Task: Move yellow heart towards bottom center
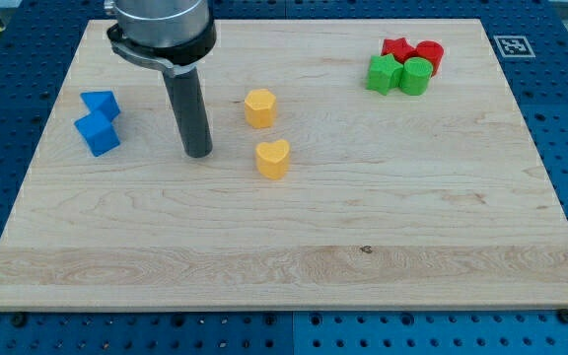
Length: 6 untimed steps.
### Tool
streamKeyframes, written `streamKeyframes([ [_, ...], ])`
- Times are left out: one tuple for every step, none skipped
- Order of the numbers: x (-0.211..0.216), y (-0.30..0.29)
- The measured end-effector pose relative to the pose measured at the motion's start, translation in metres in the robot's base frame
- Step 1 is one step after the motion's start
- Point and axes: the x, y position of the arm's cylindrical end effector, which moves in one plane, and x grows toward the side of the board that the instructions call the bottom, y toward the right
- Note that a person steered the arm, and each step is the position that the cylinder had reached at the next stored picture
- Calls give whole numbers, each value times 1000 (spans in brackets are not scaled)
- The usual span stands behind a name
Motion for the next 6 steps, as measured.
streamKeyframes([
  [-6,32],
  [-4,70],
  [5,101],
  [23,103],
  [50,96],
  [81,67],
])
